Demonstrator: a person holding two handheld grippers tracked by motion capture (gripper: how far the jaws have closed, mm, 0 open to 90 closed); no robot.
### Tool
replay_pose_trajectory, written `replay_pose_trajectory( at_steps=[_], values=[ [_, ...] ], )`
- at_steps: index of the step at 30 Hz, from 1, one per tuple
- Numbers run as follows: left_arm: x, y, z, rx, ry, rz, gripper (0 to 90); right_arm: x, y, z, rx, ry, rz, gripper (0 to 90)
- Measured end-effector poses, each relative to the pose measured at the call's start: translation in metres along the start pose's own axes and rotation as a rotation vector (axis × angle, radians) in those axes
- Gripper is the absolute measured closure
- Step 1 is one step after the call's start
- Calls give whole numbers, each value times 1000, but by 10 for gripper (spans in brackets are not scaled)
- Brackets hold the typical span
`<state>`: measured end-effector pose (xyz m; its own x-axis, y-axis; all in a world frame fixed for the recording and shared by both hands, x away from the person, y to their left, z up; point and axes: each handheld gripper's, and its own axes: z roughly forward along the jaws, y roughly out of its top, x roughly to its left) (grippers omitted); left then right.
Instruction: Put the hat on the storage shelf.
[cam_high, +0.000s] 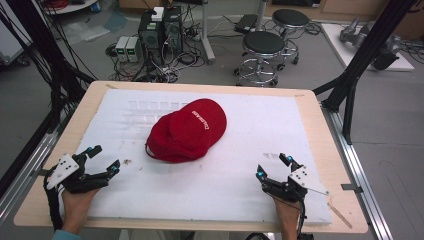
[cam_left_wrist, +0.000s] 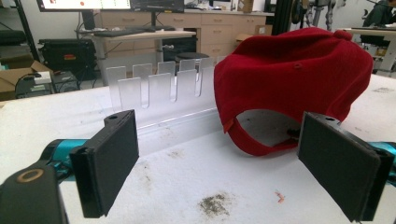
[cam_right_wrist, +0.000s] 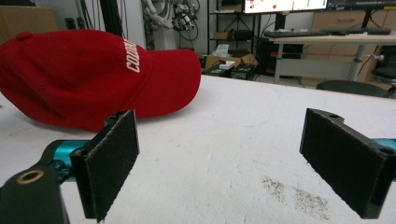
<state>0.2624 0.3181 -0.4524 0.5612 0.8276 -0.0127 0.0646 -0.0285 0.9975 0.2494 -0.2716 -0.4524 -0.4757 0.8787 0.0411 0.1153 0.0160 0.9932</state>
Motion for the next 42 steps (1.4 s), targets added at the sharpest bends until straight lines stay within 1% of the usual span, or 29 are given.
replay_pose_trajectory(
  at_steps=[3,4,6,7,8,11,12,13,15,16,18,20,24,25,27,28,29,30,31,32,33,34,35,36,37,38,40,41,42],
  values=[
    [0,0,0,1,2,-1,130,0,0,0,5,0,9,106],
    [0,0,0,1,3,-2,131,0,0,0,-5,1,-5,106],
    [-1,0,0,3,2,5,130,1,0,-1,-1,2,-4,106],
    [-1,0,0,-6,-1,11,131,1,0,-1,-6,-1,-10,106],
    [-1,0,-1,-9,-8,14,130,1,0,-1,-4,-1,-7,106],
    [-1,0,-1,-7,-8,15,130,1,0,-1,-4,1,3,106],
    [-1,0,-1,-6,-11,12,130,1,0,-1,-6,2,1,107],
    [0,0,-1,-8,-16,2,129,1,0,-1,-12,0,-12,106],
    [1,0,-1,-12,-23,1,129,1,0,-1,-5,2,-6,107],
    [2,0,-1,-8,-32,-8,129,1,0,0,2,4,1,107],
    [3,0,-1,-3,-36,-11,128,0,0,0,9,5,9,107],
    [4,1,-1,8,-28,-4,128,0,0,0,7,1,1,107],
    [7,3,-2,22,-25,-17,128,1,0,1,8,-1,-6,107],
    [8,6,-2,26,-31,-32,128,0,0,0,12,2,1,106],
    [8,8,-3,30,-35,-36,128,0,0,0,10,2,5,107],
    [7,11,-2,34,-41,-37,128,0,0,0,10,2,4,107],
    [6,17,-2,38,-60,-41,128,0,0,0,11,2,3,106],
    [6,17,-2,38,-60,-41,128,0,0,0,12,2,1,107],
    [4,24,0,41,-73,-41,128,0,0,0,12,2,2,107],
    [4,24,0,41,-73,-41,128,0,0,0,11,2,3,106],
    [2,31,3,46,-88,-40,128,0,0,0,10,2,4,106],
    [2,31,3,46,-88,-40,128,0,0,0,10,2,5,106],
    [0,38,7,56,-97,-34,128,0,0,0,10,1,7,106],
    [0,38,7,56,-97,-34,128,0,0,1,9,1,7,106],
    [-3,45,11,57,-110,-29,128,0,0,1,8,1,7,106],
    [-3,45,11,57,-110,-29,128,0,0,0,9,1,8,106],
    [-8,52,16,56,-120,-21,127,0,0,0,8,3,6,107],
    [-13,59,21,55,-116,-14,127,0,0,0,9,3,8,106],
    [-13,59,21,55,-116,-14,126,0,0,0,10,3,8,107]
  ],
)
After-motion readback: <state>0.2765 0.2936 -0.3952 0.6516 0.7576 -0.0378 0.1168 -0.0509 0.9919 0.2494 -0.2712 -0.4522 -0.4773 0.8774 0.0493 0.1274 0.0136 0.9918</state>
